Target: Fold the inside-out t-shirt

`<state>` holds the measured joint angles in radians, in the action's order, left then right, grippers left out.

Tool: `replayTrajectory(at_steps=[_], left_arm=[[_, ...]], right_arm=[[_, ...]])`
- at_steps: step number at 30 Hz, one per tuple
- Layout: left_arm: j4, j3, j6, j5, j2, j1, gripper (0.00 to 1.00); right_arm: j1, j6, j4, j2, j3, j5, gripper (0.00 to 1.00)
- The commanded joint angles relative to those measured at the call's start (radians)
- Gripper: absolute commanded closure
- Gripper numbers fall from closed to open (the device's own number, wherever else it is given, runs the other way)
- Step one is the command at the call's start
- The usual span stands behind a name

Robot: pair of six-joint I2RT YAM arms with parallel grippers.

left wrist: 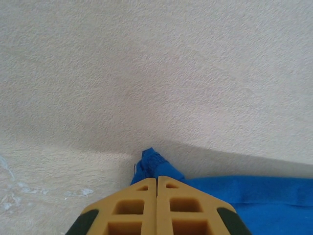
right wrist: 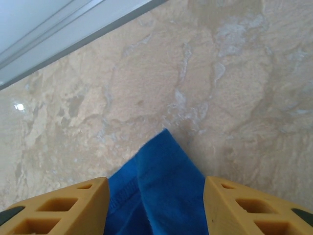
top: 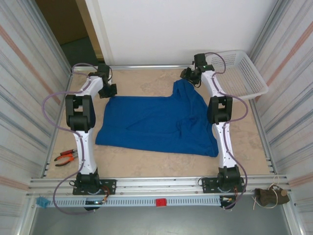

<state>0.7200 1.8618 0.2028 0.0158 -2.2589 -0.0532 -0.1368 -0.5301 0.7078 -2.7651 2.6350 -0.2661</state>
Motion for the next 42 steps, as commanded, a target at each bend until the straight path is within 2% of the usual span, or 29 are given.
replayTrajectory(at_steps=[1,5,7,8,9,10,18,24,30,36,42], left_arm=[[-0.017,-0.018,0.027,0.039,0.051,0.009,1.0],[-0.025,-0.017,0.038,0.057,0.047,0.015,1.0],[-0.026,-0.016,0.043,0.065,0.044,0.02,1.0],[-0.027,-0.016,0.046,0.069,0.042,0.024,1.0],[-0.027,-0.014,0.05,0.075,0.042,0.026,1.0],[-0.027,-0.011,0.055,0.084,0.04,0.031,1.0],[-0.074,-0.02,0.165,0.226,0.057,0.116,1.0],[-0.114,-0.046,0.205,0.292,0.089,0.135,1.0],[-0.136,-0.117,0.212,0.313,0.157,0.136,1.0],[-0.196,-0.277,0.238,0.337,0.295,0.136,1.0],[-0.249,-0.443,0.277,0.335,0.423,0.147,1.0]], right_arm=[[-0.006,-0.021,-0.009,-0.04,0.032,-0.007,0.5],[0.003,-0.049,-0.024,-0.061,0.04,-0.018,0.61],[0.011,-0.067,-0.031,-0.067,0.046,-0.03,0.76],[0.017,-0.077,-0.035,-0.065,0.047,-0.043,0.89],[0.021,-0.082,-0.039,-0.06,0.048,-0.051,0.98],[0.028,-0.089,-0.042,-0.05,0.046,-0.06,1.0],[0.081,-0.092,-0.059,0.116,0.021,-0.14,1.0],[0.087,-0.036,-0.057,0.296,-0.133,-0.173,1.0],[0.062,0.013,-0.128,0.531,-0.437,-0.174,1.0],[0.027,-0.003,-0.261,0.779,-0.8,-0.162,1.0],[-0.001,-0.001,-0.319,0.994,-1.079,-0.111,1.0]])
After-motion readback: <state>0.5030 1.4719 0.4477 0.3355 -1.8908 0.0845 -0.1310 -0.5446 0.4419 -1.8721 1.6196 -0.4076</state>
